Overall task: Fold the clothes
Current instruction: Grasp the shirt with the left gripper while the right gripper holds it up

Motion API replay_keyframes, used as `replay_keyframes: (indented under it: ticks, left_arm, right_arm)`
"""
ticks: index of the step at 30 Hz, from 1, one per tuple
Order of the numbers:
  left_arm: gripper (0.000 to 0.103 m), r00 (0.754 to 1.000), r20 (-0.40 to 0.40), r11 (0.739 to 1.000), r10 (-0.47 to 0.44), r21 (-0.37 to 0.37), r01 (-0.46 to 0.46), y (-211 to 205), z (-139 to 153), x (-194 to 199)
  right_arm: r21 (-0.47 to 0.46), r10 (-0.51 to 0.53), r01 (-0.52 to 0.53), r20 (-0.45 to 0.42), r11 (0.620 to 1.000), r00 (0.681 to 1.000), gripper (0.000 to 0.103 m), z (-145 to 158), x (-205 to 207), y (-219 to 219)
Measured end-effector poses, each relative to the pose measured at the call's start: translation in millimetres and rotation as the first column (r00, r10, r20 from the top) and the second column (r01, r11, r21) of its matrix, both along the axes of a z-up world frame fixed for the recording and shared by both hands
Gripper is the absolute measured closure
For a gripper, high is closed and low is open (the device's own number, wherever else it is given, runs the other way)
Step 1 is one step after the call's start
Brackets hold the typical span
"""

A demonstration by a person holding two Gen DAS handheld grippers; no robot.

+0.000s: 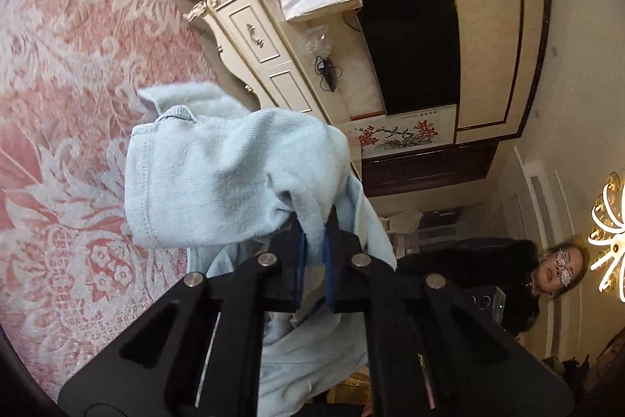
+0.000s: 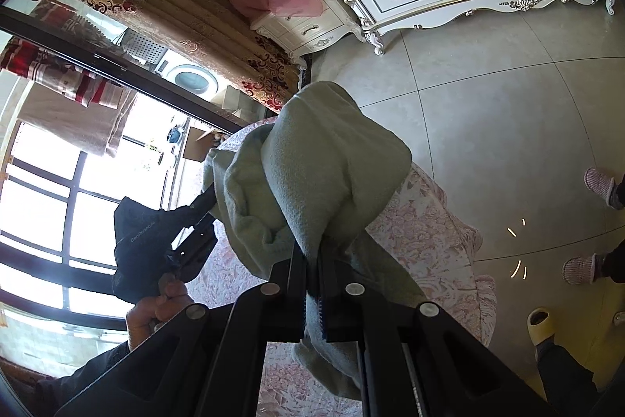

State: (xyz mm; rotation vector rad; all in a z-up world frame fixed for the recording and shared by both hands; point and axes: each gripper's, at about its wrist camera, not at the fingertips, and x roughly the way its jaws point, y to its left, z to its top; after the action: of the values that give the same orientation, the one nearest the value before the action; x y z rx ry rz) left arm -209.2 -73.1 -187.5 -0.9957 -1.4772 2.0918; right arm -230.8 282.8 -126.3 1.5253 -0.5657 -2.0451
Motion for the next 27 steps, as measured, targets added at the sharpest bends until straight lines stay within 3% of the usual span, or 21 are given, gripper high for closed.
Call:
replay_keyframes:
  ticks: [5, 9, 16, 19, 20, 23, 25, 27]
  left_arm:
    - [0.094, 0.992, -0.122, 0.996, 0.035, -0.083, -0.045, -57.4, 70.3, 35.4]
    - [0.094, 0.985, -0.165, 0.984, 0.058, -0.155, -0.084, -108.2, 122.5, 69.2]
    - [0.094, 0.955, -0.28, 0.953, 0.101, -0.249, -0.174, -193.5, 224.2, 114.4]
    - [0.094, 0.944, -0.321, 0.929, 0.082, -0.317, -0.188, -216.5, 253.0, 143.8]
    - [0.094, 0.949, -0.305, 0.918, 0.083, -0.347, -0.192, -222.3, 251.0, 151.4]
    - [0.09, 0.977, -0.162, 0.887, 0.14, -0.419, -0.197, -243.6, 210.5, 160.8]
    - [0.089, 0.979, 0.017, 0.88, 0.204, -0.44, -0.176, -261.8, 148.2, 151.8]
    - [0.089, 0.951, 0.189, 0.872, 0.245, -0.472, -0.131, -276.6, 80.2, 142.0]
  right_arm:
    - [-0.045, 0.088, -0.09, -0.035, 0.995, 0.995, 0.099, 37.6, 14.3, -31.4]
    - [-0.087, 0.172, -0.176, -0.051, 0.981, 0.984, 0.099, 70.7, 30.8, -78.9]
    - [-0.179, 0.305, -0.317, -0.091, 0.932, 0.948, 0.099, 130.8, 72.1, -174.0]
    - [-0.229, 0.33, -0.346, -0.109, 0.91, 0.938, 0.099, 151.4, 95.6, -202.4]
    - [-0.239, 0.333, -0.349, -0.103, 0.906, 0.937, 0.099, 152.8, 103.3, -209.6]
    - [-0.224, 0.346, -0.352, -0.065, 0.909, 0.936, 0.099, 136.9, 122.5, -233.2]
    - [-0.163, 0.342, -0.34, -0.012, 0.926, 0.94, 0.098, 103.2, 127.6, -255.2]
    - [-0.048, 0.327, -0.325, 0.058, 0.945, 0.943, 0.094, 55.7, 126.4, -280.1]
